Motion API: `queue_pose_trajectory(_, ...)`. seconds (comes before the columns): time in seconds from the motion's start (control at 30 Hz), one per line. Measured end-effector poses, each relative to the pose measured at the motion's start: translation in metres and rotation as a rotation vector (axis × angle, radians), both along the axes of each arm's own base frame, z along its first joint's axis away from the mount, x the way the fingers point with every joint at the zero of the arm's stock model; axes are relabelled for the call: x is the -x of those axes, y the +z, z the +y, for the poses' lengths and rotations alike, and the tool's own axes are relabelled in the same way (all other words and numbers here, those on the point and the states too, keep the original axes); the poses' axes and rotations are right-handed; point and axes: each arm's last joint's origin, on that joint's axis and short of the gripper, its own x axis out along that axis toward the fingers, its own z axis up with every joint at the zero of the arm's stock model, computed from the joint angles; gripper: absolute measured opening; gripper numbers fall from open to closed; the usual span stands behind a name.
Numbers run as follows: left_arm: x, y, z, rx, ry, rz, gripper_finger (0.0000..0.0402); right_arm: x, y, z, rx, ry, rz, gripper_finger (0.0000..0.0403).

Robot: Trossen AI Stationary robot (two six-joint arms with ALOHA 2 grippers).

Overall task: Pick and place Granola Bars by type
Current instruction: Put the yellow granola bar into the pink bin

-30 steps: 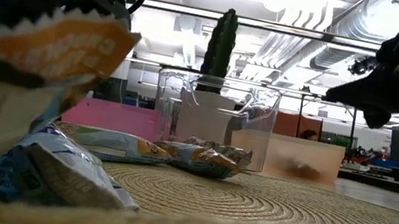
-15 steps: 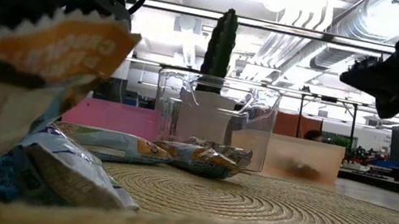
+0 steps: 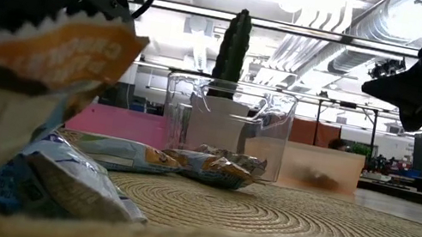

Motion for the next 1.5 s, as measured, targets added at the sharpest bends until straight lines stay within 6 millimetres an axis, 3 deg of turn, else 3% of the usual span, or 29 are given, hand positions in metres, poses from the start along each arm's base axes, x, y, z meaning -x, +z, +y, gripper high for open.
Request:
queue_pose_trajectory(0.17,0.000,0.000,0.000,0.002,-0.016,-0.004,0.0115,0.000,0.000,0.000,0.000,0.000,0.002,0.0000)
queue_pose_trajectory(0.4,0.004,0.013,0.001,0.008,-0.034,-0.044,0.0103,0.000,-0.001,0.000,0.003,0.014,0.007,0.0001)
queue_pose_trajectory(0.73,0.009,0.051,0.006,-0.009,-0.077,-0.227,0.0103,-0.001,-0.002,0.005,-0.008,0.178,0.022,0.0001)
queue_pose_trajectory(1.0,0.015,0.087,0.010,-0.052,-0.155,-0.450,0.0103,-0.001,-0.002,0.004,-0.009,0.155,0.023,0.0000)
queue_pose_trajectory(1.5,0.048,0.155,0.037,-0.353,0.013,-0.811,0.0103,-0.001,-0.001,0.004,-0.003,0.133,0.013,0.0000)
